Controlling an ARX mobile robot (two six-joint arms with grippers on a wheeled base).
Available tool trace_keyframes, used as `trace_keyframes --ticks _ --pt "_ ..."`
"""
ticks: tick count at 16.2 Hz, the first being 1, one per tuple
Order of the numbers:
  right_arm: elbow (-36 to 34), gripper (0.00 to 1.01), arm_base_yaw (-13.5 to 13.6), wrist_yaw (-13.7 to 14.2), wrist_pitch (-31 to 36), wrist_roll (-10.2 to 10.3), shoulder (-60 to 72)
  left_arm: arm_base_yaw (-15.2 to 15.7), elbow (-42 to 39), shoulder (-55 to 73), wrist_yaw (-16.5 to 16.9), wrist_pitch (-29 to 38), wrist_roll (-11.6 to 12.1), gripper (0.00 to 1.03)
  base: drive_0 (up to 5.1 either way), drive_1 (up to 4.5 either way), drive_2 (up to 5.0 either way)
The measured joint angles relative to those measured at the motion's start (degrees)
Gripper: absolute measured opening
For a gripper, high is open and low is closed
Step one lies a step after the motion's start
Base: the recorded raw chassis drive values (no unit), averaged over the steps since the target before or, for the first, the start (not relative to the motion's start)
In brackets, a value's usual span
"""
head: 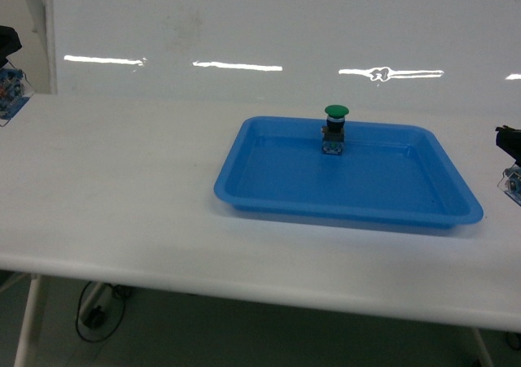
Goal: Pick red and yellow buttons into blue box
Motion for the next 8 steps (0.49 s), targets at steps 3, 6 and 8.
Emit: trace_keyframes --ticks 3,6,8 --pt "-0.02 0.24 0.07 -0.07 0.02 0.0 0.0 0.07 -0.02 -0.04 -0.09 -0.2 0.0 0.24 -0.9 -3.36 4.3" --pt "-0.02 0.24 0.35 -0.31 -0.02 0.0 0.0 0.37 -0.04 -0.2 -0.31 -0.26 -0.02 0.24 2.7 -5.22 1.8" --pt "-0.15 0.24 0.33 -0.2 -0.2 0.0 0.0 0.24 -0.09 -0.22 -0.11 -0.09 -0.02 0.24 2.7 -5.22 1.8"
